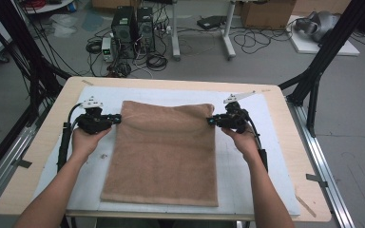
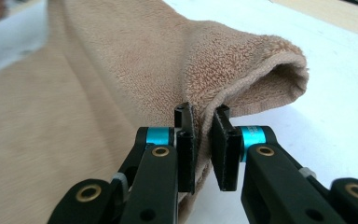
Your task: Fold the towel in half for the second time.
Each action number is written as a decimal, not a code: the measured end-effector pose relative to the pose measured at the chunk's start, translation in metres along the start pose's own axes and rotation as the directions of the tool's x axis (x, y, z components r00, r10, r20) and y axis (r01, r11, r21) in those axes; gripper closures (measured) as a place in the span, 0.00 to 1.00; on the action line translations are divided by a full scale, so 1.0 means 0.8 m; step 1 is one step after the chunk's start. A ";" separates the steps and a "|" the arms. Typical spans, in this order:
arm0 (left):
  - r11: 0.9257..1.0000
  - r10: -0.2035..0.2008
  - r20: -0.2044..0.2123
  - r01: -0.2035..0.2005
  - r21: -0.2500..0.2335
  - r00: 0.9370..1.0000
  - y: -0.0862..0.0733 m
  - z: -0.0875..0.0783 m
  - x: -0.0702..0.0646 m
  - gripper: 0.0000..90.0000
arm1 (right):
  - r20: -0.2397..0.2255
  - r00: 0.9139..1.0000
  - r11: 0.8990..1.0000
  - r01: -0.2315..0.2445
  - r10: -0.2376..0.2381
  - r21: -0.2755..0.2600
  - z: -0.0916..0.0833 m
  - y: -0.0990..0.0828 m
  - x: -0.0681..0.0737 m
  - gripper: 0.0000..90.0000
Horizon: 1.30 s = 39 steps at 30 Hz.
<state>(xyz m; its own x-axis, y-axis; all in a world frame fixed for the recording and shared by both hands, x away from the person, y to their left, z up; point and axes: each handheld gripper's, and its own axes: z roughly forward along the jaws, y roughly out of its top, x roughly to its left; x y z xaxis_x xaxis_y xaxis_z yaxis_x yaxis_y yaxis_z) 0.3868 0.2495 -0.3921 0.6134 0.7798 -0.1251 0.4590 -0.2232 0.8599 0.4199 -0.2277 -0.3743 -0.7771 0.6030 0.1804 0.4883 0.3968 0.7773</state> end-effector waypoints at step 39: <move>0.995 0.076 0.046 -0.078 0.059 0.996 -0.027 -0.035 -0.024 0.59 | 0.054 0.998 0.998 0.041 -0.043 0.042 -0.020 -0.047 0.043 0.43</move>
<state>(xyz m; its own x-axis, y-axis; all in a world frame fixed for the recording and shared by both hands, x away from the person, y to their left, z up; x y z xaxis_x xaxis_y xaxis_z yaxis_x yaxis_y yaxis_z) 0.3469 0.2557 -0.3941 0.6753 0.7330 -0.0822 0.4470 -0.3180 0.8361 0.3680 -0.2331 -0.3876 -0.7750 0.6216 0.1143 0.4726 0.4499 0.7577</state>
